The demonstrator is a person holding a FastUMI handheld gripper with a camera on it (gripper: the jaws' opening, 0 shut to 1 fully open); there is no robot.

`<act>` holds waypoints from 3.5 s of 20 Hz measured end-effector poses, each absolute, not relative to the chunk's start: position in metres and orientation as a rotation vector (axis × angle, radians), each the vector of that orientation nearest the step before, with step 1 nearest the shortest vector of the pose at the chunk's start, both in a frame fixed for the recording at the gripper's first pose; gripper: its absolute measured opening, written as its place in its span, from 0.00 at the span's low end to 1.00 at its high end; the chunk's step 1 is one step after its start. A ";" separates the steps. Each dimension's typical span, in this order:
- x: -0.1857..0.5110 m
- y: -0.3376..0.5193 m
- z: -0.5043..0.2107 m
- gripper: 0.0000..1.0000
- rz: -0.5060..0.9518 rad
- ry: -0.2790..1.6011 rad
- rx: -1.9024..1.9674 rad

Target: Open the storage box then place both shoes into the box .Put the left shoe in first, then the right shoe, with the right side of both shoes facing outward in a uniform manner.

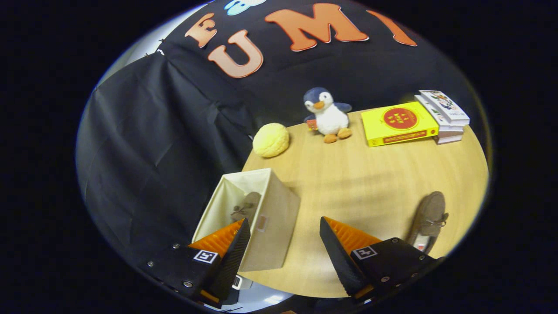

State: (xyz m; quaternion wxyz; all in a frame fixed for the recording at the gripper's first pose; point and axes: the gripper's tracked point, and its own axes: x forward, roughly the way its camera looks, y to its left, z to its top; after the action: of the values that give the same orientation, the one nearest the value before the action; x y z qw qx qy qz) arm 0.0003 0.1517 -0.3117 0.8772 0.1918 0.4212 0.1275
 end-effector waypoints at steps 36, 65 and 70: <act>-0.023 -0.073 -0.454 0.05 -0.187 0.883 0.120; 0.052 0.331 -0.296 0.04 0.178 0.858 0.137; 0.055 0.332 -0.339 0.05 0.105 0.932 0.049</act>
State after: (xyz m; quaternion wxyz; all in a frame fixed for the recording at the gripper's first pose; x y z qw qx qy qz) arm 0.0546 0.3318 -0.3393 0.8918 0.0236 0.4490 0.0508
